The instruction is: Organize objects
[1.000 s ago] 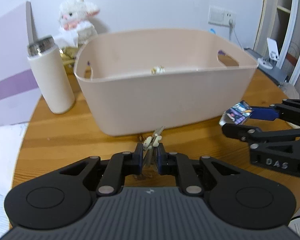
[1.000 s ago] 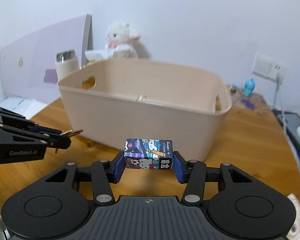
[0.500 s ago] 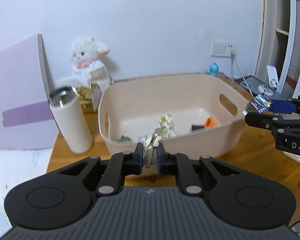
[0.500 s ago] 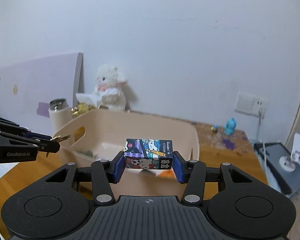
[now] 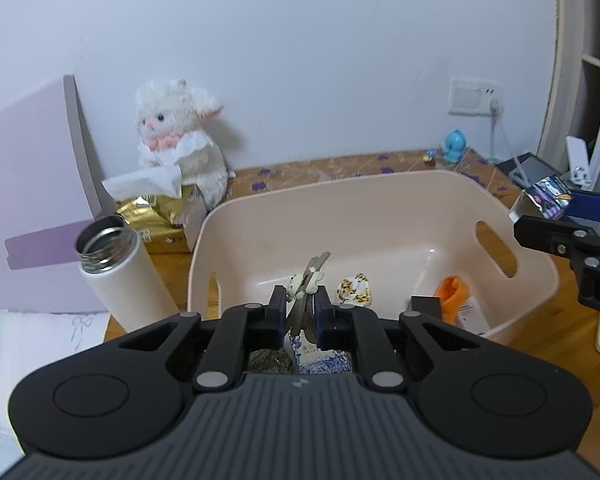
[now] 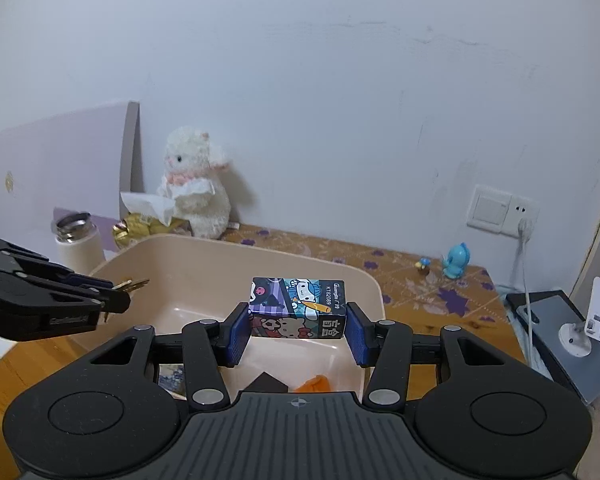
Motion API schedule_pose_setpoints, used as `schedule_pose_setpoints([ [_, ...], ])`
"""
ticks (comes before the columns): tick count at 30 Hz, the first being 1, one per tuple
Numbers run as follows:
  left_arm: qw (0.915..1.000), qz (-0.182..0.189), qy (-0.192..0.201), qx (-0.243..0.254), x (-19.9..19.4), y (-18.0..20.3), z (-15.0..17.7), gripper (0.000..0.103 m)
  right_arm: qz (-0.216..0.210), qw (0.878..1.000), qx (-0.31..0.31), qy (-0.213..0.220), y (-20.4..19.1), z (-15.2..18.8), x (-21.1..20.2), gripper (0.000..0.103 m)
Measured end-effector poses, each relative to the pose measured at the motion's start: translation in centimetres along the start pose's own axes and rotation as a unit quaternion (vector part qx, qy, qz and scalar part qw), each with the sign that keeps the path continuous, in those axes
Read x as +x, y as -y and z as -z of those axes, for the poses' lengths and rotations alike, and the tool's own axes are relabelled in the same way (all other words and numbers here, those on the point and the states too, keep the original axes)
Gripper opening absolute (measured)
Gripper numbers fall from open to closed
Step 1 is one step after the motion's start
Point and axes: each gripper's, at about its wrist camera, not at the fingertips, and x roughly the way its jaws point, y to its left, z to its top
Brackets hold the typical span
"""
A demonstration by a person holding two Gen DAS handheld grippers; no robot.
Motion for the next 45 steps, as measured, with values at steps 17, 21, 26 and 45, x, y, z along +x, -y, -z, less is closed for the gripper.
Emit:
schedule_pose_setpoints([
  [17, 0.9929, -0.008, -0.118, -0.009, 7.9, 0.4, 1.1, 0.016, -0.009, 0.994, 0.012, -0.109, 0.0, 2.3, 6.8, 0.047],
  [21, 0.9927, -0.008, -0.12, -0.01, 7.6, 0.6, 1.0, 0.018, -0.012, 0.994, 0.023, -0.108, 0.3, 2.5, 6.4, 0.06],
  [26, 0.9945, -0.01, -0.103, -0.013, 6.5, 0.6, 0.6, 0.059, -0.009, 0.996, 0.027, -0.083, 0.7, 2.0, 4.3, 0.073],
  [45, 0.9996, -0.016, 0.003, -0.023, -3.0, 1.0, 0.5, 0.081, 0.002, 0.999, 0.041, 0.017, 0.3, 1.6, -5.0, 0.086],
])
